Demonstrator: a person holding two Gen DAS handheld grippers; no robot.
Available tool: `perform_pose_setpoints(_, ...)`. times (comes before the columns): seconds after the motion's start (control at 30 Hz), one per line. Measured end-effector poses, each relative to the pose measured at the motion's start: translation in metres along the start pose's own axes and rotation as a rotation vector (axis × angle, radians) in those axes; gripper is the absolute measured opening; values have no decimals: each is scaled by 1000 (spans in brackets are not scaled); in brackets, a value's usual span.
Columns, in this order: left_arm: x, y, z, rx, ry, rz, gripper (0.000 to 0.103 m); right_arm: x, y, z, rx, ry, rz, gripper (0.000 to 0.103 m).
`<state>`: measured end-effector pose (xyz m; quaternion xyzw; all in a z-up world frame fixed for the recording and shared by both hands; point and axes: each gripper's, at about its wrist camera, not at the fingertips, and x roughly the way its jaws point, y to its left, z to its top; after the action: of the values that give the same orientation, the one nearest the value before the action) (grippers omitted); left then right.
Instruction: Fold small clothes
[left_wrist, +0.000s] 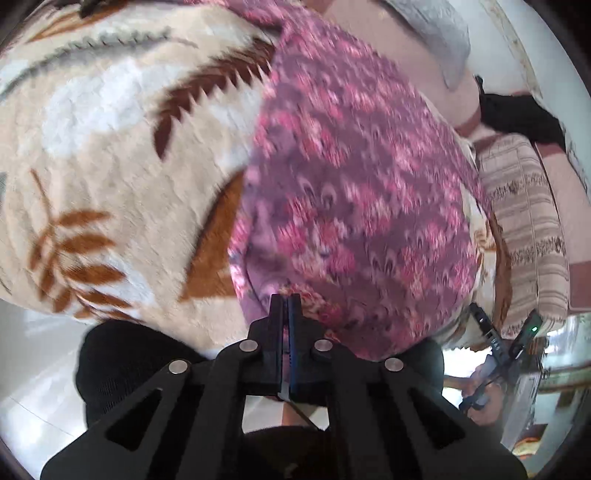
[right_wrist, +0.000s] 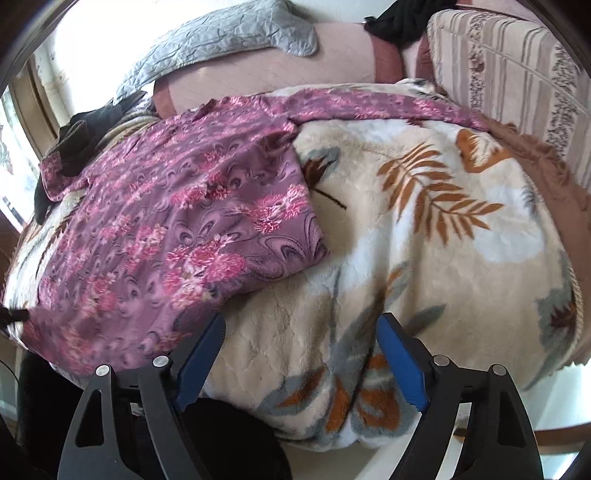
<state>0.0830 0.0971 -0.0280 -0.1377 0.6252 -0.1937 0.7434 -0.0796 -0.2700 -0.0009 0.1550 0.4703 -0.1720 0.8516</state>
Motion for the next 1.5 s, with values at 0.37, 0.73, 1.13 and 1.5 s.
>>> perform_pose_setpoints(0.37, 11, 0, -4, 13, 34, 35, 0, 40, 33, 26, -139, -20, 170, 41)
perform_pose_setpoints(0.73, 33, -18, -15, 86, 103, 29, 52, -46, -22, 24, 162, -122, 452, 4)
perform_pose_setpoints(1.13, 43, -12, -17, 44, 123, 3, 54, 13, -43, -15, 271, 27, 269, 52)
perform_pose_setpoints(1.5, 23, -5, -18, 66, 75, 126, 0, -45, -26, -11, 231, -37, 418, 4)
